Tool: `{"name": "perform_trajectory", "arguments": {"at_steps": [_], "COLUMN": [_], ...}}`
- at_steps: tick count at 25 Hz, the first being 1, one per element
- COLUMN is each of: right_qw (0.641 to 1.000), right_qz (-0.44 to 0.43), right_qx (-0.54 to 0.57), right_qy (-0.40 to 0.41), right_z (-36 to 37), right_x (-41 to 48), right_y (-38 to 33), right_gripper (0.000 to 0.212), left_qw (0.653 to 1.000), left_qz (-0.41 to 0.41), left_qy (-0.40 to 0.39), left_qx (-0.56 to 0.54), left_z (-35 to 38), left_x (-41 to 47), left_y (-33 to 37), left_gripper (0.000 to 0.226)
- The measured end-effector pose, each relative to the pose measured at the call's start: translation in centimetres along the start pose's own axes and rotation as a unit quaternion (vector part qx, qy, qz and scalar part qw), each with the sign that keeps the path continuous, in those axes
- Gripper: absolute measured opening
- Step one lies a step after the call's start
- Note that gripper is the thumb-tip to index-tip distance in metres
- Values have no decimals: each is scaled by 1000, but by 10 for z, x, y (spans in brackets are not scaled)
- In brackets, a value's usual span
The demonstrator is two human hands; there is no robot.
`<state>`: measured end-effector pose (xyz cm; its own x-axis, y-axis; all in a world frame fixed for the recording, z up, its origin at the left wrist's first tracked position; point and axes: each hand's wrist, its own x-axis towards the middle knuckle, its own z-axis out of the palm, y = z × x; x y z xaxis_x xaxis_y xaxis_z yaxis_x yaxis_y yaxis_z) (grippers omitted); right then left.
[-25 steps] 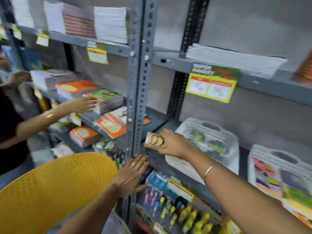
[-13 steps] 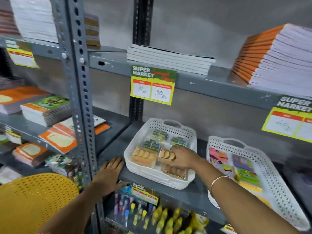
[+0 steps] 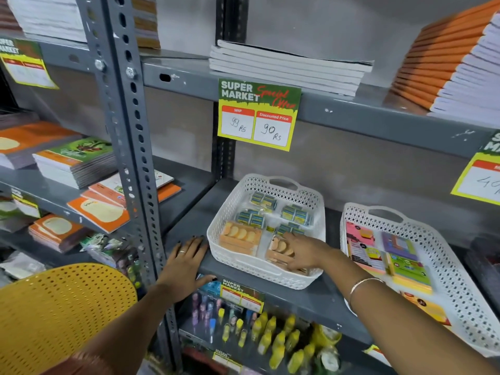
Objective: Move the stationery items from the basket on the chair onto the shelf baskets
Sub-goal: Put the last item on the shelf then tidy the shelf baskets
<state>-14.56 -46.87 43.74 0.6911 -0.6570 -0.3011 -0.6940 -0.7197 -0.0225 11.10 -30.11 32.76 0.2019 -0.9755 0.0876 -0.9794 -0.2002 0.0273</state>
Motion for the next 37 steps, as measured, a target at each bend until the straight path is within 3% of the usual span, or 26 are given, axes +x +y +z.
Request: {"name": "perform_trajectory", "arguments": {"at_steps": [6,9,12,14,15,16,18,20,23,32,35,37], "right_qw": [1000,1000,1000,1000,1000,1000,1000,999,999,999,992,981], "right_qz": [-11,-6,-10,-15,-17,-18,-18,-21,-23,-1,19,50], "right_qx": [-2,6,10,19,20,21,23,26,33,41,88,118], "right_qy": [6,-1,-3,0,2,2,0,-6,-3,6,84,144], "right_z": [6,5,5,5,5,5,5,5,7,8,-5,-14], "right_x": [6,4,4,4,4,4,4,3,4,-6,-28,-47], "right_y": [-1,1,3,5,5,5,6,7,8,6,9,27], "right_gripper": [71,77,73,69,68,68,66,65,65,82,87,76], "left_qw": [1000,993,933,894,891,903,951,986,985,981,975,975], "left_qz": [9,27,-40,-45,-26,-3,50,95,130,126,135,105], "left_qy": [8,55,195,298,307,272,111,-24,-109,-133,-148,-89], "left_qx": [-2,-103,-299,-331,-334,-332,-286,-132,10,-60,-93,-173], "left_z": [2,2,-17,-43,-59,-76,-100,-105,-88,-69,-77,-93], "left_x": [1,-5,-15,-7,5,19,52,80,101,116,115,111], "left_y": [-2,-1,12,28,36,45,59,66,61,52,52,67], "left_gripper": [94,87,69,59,54,51,55,71,76,74,77,73]}}
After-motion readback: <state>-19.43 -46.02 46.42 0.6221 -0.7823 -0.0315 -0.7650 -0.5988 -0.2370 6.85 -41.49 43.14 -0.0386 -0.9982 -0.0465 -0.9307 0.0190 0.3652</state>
